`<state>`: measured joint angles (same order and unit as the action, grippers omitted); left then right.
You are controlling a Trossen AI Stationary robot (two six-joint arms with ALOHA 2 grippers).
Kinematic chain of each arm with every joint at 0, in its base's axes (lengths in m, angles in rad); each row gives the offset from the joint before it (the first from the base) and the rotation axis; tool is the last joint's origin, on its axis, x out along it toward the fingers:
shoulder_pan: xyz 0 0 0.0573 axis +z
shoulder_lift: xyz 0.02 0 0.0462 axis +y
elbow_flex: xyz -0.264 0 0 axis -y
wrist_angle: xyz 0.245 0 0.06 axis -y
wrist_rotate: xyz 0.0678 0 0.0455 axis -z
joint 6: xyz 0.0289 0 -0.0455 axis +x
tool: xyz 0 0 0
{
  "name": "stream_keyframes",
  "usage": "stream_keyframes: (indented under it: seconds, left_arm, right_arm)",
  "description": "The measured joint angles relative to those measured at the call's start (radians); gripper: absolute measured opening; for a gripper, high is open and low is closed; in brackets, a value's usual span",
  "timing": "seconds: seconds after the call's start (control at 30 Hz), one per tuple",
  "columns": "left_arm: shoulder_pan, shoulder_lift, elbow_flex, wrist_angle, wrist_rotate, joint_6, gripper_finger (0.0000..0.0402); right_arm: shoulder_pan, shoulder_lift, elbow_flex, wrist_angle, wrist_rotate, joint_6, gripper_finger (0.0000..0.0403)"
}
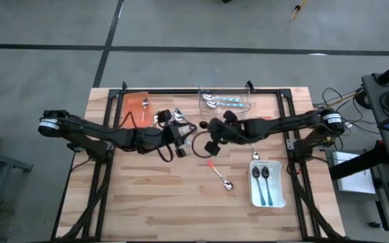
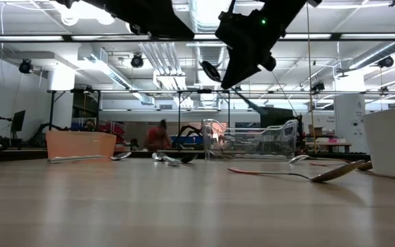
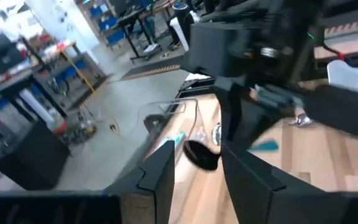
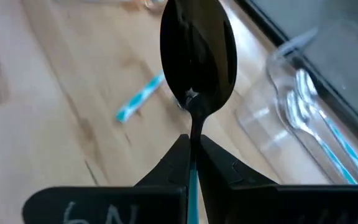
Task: Sort silverware by color (type)
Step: Put the blue spoon into the white bin
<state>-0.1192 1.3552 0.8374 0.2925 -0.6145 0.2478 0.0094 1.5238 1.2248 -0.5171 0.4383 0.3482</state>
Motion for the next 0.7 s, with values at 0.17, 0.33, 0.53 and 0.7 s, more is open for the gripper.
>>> stream_keyframes:
  seconds: [0.17, 0.33, 0.53, 0.7]
  left_arm:
    - [0.002, -0.083, -0.07, 0.008, -0.001, 0.076, 0.0116]
    - [0.004, -0.191, -0.161, 0.02, -0.002, 0.106, 0.0115]
    - [0.004, -0.283, -0.246, 0.059, -0.004, 0.103, 0.011]
    - [0.004, -0.315, -0.26, 0.068, -0.003, 0.1, 0.0109]
  right_arm:
    - [-0.044, 0.0, 0.108, -0.223, -0.152, 0.061, 0.0009]
    - [-0.064, -0.001, 0.194, -0.425, -0.305, 0.163, 0.0009]
    - [-0.058, -0.023, 0.227, -0.607, -0.446, 0.326, 0.0009]
    - [-0.017, -0.078, 0.178, -0.684, -0.524, 0.459, 0.0009]
